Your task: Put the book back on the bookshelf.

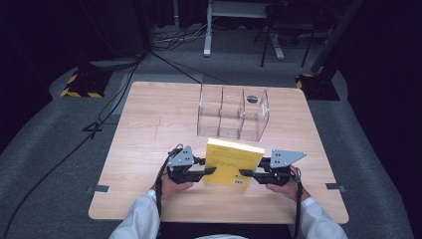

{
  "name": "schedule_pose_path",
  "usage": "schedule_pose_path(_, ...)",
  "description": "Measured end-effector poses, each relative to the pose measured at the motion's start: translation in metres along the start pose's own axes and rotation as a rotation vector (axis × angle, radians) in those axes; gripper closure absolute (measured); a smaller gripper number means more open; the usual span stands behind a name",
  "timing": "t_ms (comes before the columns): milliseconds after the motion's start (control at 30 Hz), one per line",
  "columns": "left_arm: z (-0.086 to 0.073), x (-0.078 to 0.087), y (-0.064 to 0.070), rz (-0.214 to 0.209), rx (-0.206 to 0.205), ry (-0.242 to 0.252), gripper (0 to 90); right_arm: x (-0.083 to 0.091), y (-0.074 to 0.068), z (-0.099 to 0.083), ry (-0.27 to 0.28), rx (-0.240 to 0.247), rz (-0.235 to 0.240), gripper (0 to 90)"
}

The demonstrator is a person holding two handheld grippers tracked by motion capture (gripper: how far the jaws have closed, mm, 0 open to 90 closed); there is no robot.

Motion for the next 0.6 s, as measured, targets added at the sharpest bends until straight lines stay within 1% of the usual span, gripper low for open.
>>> schedule_pose_path(100,-0.001,0.000,0.000,0.008,0.001,-0.006,62.6,0.000,-0.001,0.000,-0.001,0.016,-0.004,73.9)
schedule_pose_path(167,-0.002,0.000,-0.001,0.021,-0.004,-0.014,61.5,0.000,0.000,0.000,0.004,0.015,-0.013,73.8)
schedule_pose_path(200,-0.002,0.000,-0.001,0.021,-0.004,-0.014,60.6,0.000,0.000,-0.001,0.008,0.012,-0.015,73.8)
schedule_pose_path(267,-0.003,0.000,-0.002,0.033,-0.008,-0.024,59.6,0.000,0.000,-0.001,0.012,0.010,-0.017,74.0)
schedule_pose_path(333,-0.006,0.002,-0.004,0.057,0.002,-0.034,58.2,0.000,-0.001,-0.001,0.015,0.009,-0.020,74.3)
schedule_pose_path(400,-0.007,0.004,-0.006,0.075,0.001,-0.038,53.6,-0.001,-0.001,0.000,0.016,0.007,-0.024,75.1)
schedule_pose_path(433,-0.007,0.004,-0.006,0.075,0.001,-0.038,51.2,-0.001,-0.001,0.000,0.016,0.007,-0.024,75.1)
schedule_pose_path(500,-0.009,0.010,-0.008,0.094,0.012,-0.051,47.3,-0.001,0.000,0.000,0.020,0.002,-0.036,75.5)
schedule_pose_path(533,-0.009,0.010,-0.008,0.094,0.012,-0.051,44.7,-0.001,0.000,0.000,0.020,0.002,-0.037,75.5)
schedule_pose_path(567,-0.011,0.013,-0.009,0.115,0.016,-0.062,38.4,-0.001,0.000,0.000,0.015,0.003,-0.042,75.6)
schedule_pose_path(600,-0.012,0.015,-0.010,0.129,0.017,-0.071,38.4,-0.001,0.000,0.000,0.015,0.003,-0.042,75.6)
Point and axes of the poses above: each handheld gripper's, and its own axes: x roughly backward along the jaws, z roughly out of its top, y roughly to its right, the point moved 9 cm from there along -x, roughly forward along the jaws, and after that the axes turned 9 degrees about -x, right-handed, at the moved point
